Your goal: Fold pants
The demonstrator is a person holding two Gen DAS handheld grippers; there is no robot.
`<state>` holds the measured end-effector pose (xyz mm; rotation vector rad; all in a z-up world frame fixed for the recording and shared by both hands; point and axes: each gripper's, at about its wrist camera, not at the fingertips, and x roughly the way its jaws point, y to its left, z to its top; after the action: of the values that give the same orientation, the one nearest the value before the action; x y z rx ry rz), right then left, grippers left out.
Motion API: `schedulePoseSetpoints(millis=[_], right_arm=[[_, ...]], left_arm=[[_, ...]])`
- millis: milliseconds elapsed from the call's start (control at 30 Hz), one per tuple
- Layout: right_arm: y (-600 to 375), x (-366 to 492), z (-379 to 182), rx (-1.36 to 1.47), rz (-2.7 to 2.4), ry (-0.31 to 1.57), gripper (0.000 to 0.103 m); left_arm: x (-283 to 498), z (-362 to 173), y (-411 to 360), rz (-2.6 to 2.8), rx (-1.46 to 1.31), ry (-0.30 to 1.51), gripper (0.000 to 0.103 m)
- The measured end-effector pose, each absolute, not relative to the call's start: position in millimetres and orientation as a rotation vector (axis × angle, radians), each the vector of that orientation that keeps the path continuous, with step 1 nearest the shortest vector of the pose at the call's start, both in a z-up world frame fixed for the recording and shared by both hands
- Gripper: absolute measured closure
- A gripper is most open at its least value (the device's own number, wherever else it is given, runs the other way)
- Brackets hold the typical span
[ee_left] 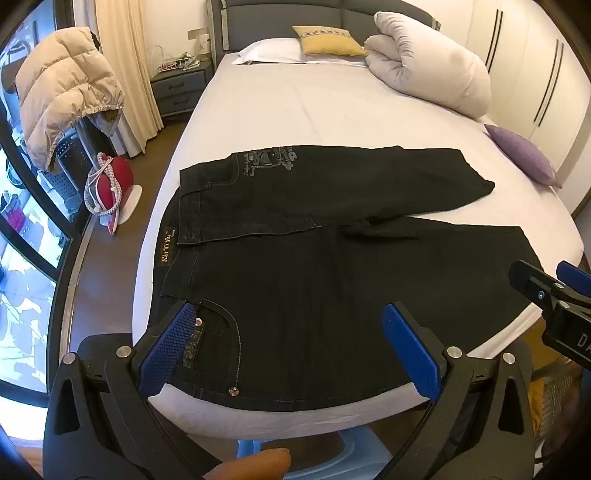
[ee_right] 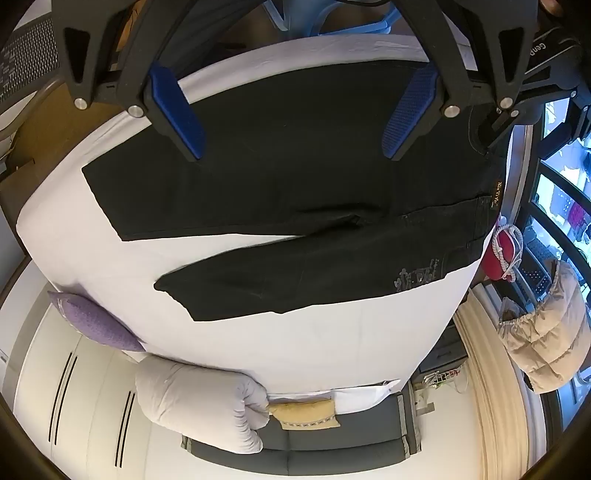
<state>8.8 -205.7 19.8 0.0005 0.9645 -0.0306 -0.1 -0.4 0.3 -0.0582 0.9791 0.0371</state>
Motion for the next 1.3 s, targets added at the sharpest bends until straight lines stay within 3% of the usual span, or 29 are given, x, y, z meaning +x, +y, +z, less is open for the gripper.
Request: schedulePoseSetpoints(millis=[1300], right_arm=[[-204.8, 10.7, 16.1, 0.004, -0.027, 0.972, 0.004]], left_arm=[[1.4, -2.9, 0.6, 0.041, -0.058, 0.985, 0.0]])
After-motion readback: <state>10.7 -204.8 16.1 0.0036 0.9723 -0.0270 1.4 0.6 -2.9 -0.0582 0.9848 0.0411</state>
